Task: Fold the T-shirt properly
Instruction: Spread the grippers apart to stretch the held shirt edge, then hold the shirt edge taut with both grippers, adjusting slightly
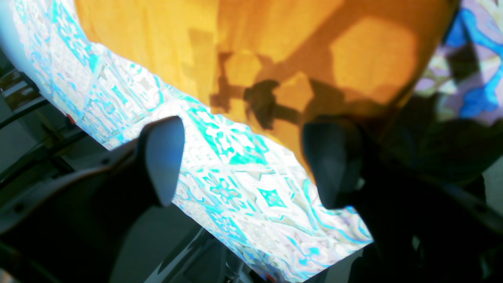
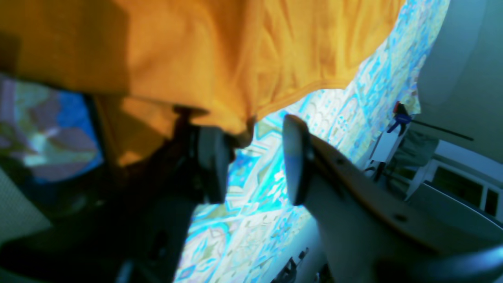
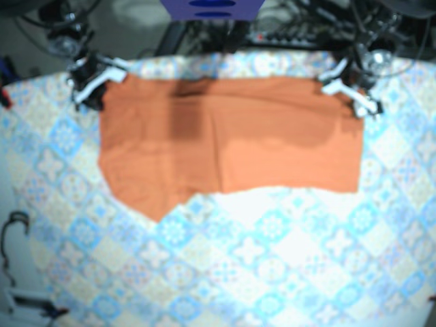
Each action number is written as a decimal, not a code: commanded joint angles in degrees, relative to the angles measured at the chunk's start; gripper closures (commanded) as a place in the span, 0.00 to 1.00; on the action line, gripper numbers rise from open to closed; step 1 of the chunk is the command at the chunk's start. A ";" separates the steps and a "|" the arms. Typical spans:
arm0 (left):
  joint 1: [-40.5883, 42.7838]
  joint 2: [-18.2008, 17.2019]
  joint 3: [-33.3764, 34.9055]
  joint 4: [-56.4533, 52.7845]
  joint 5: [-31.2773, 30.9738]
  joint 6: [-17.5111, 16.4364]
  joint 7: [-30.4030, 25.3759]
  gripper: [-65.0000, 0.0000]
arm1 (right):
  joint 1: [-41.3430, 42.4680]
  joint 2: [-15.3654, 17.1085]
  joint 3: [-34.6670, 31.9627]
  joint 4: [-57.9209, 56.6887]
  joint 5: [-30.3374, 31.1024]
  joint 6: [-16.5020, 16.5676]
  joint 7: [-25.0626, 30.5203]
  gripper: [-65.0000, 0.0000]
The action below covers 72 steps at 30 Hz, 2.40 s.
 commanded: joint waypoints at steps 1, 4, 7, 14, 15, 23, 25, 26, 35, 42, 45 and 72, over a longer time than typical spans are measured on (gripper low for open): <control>0.08 -1.10 -0.36 0.69 0.67 0.71 0.28 0.24 | -0.42 1.07 0.57 0.29 0.09 0.88 -0.90 0.60; 0.17 -1.10 -0.36 0.69 0.67 0.71 0.28 0.24 | -0.42 1.16 0.65 0.38 0.18 0.88 -0.90 0.54; 0.17 -1.10 -0.44 0.69 0.67 0.71 0.28 0.24 | -0.50 1.07 2.15 0.38 0.09 0.79 -0.72 0.48; 0.17 -1.10 -0.53 0.69 0.67 0.71 0.28 0.24 | -0.24 1.07 5.84 0.47 0.18 0.79 -0.55 0.46; 0.17 -1.10 -0.53 0.69 0.67 0.71 0.28 0.24 | -0.24 1.07 6.37 0.47 0.18 0.79 -0.46 0.46; 1.14 -0.92 -0.71 0.87 0.67 0.71 0.36 0.24 | -0.68 0.72 6.28 3.63 0.18 0.79 1.03 0.46; 1.14 -0.83 -0.71 0.87 0.67 0.71 0.36 0.24 | -2.00 0.72 6.28 4.60 0.18 0.79 1.39 0.46; 1.14 -0.83 -0.71 0.87 0.67 0.71 0.36 0.24 | -2.26 0.72 6.28 5.30 0.18 0.79 1.39 0.46; 1.22 -0.83 -0.62 0.87 0.67 0.71 0.36 0.24 | -3.32 -0.51 6.72 8.73 0.27 0.79 1.30 0.46; 2.54 -1.01 -0.71 0.96 0.67 0.71 0.36 0.24 | -4.55 -0.51 6.90 9.35 0.27 0.79 1.21 0.46; 3.60 -1.10 -0.80 0.96 0.67 0.71 0.36 0.24 | -5.87 -0.51 7.77 9.26 0.27 0.79 1.21 0.46; 4.92 -1.18 -0.80 0.96 0.58 0.89 0.28 0.24 | -11.05 -1.74 10.41 5.74 0.27 0.79 1.21 0.46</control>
